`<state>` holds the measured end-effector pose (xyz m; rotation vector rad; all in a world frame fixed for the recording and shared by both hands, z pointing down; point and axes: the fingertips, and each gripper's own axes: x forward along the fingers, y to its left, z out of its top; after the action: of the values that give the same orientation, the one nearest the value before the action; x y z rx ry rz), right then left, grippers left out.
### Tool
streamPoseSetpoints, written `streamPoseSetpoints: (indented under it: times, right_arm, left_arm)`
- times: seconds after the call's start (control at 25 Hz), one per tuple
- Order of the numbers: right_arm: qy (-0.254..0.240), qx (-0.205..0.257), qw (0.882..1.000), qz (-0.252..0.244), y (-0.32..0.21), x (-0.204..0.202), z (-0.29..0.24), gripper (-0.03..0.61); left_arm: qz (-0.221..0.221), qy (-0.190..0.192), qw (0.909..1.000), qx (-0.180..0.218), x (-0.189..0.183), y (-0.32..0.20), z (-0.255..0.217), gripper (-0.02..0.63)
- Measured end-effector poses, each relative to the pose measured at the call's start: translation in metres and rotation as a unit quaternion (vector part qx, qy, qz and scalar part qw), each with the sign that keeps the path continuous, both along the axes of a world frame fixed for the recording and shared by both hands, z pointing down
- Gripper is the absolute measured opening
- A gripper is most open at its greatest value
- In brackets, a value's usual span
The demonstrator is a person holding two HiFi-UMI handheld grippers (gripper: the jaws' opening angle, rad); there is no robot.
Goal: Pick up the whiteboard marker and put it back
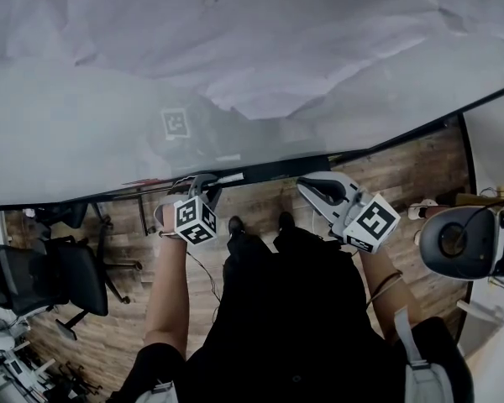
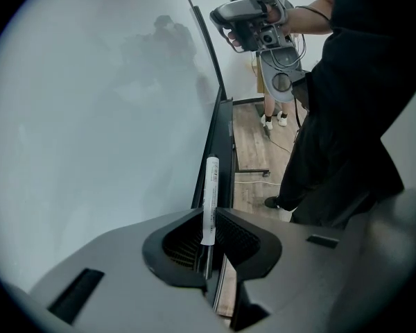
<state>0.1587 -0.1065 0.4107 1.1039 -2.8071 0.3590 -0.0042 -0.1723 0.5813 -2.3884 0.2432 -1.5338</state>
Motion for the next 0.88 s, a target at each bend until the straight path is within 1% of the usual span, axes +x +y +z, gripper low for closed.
streamPoseSetpoints:
  times: [0.2, 0.36, 0.88]
  right_arm:
    - [-0.004, 0.002, 1.000, 0.000, 0.001, -0.001, -0.002, 0.025]
    - [-0.004, 0.003, 1.000, 0.001, -0.001, -0.001, -0.002, 0.025]
    - [-0.006, 0.002, 1.000, 0.002, -0.001, 0.001, 0.001, 0.025]
  left_arm:
    - [0.001, -0.013, 0.9999, -0.001, 0.001, 0.000, 0.003, 0.069]
    - [0.000, -0.016, 0.9999, -0.006, 0.001, -0.002, 0.006, 0.071]
    - [0.005, -0.025, 0.9997, -0.005, 0.003, -0.004, 0.012, 0.077]
